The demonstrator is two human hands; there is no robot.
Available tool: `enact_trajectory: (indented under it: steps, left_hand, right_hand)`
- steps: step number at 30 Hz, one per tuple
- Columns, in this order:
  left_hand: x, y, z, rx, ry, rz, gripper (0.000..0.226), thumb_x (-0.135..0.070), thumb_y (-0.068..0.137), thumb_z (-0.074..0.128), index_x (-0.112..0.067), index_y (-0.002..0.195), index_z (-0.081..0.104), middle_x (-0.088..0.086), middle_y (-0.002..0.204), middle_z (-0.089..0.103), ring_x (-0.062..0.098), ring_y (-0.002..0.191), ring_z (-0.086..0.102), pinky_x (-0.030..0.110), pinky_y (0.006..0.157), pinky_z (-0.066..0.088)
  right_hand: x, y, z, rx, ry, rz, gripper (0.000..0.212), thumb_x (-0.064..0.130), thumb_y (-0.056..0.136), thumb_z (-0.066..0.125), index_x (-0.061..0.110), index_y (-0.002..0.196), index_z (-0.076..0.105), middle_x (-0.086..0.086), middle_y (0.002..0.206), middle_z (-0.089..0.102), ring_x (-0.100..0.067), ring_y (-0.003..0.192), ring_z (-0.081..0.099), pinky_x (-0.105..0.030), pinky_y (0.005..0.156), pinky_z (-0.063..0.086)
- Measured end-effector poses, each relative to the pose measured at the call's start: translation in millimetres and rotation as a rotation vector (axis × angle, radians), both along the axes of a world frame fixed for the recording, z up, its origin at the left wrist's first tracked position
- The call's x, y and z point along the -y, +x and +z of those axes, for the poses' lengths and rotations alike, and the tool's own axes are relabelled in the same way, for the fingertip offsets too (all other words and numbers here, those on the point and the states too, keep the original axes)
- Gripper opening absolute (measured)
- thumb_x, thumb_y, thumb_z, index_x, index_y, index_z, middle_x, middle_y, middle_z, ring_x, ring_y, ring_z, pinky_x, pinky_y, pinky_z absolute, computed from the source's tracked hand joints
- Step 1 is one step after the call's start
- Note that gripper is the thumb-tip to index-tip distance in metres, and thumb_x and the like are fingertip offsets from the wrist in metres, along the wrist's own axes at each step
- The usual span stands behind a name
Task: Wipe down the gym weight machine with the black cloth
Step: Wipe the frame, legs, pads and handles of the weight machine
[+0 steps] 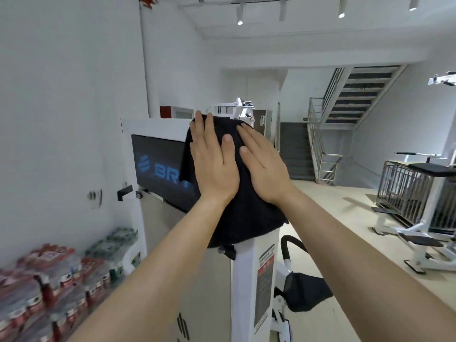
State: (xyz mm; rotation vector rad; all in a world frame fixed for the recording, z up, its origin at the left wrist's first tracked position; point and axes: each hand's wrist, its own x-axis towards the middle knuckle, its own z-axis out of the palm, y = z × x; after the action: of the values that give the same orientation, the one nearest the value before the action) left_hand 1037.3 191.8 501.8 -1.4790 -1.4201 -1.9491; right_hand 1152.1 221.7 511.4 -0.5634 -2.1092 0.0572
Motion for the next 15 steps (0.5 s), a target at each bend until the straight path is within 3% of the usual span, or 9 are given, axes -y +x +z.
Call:
enact_trajectory:
  steps: [3, 9, 15]
  left_hand:
    - [4, 9, -10, -0.049, -0.023, 0.005, 0.069, -0.049, 0.100, 0.019, -0.015, 0.159, 0.008, 0.001, 0.168, 0.001, 0.015, 0.154, -0.004, 0.040, 0.125, 0.000]
    - [-4, -6, 23, -0.003, -0.087, 0.040, 0.064, -0.036, 0.098, 0.025, -0.014, 0.158, 0.016, 0.000, 0.167, 0.007, 0.016, 0.154, -0.001, 0.042, 0.125, 0.000]
    - [16, 20, -34, -0.115, -0.048, 0.016, 0.066, -0.043, 0.104, 0.020, -0.012, 0.159, 0.003, 0.003, 0.168, -0.004, 0.014, 0.154, -0.006, 0.042, 0.125, 0.000]
  right_hand:
    - [-3, 6, -13, -0.014, 0.013, 0.002, 0.067, 0.050, 0.100, 0.019, 0.015, 0.156, 0.029, 0.000, 0.164, 0.024, -0.011, 0.152, 0.016, -0.028, 0.124, 0.009]
    - [-12, -11, 30, 0.060, -0.084, 0.055, 0.060, 0.041, 0.100, 0.027, 0.016, 0.154, 0.035, 0.000, 0.162, 0.030, -0.011, 0.150, 0.022, -0.029, 0.123, 0.012]
    - [3, 7, -40, -0.191, 0.083, 0.005, 0.054, 0.035, 0.105, 0.026, 0.013, 0.153, 0.036, -0.002, 0.162, 0.030, -0.011, 0.150, 0.023, -0.036, 0.124, 0.017]
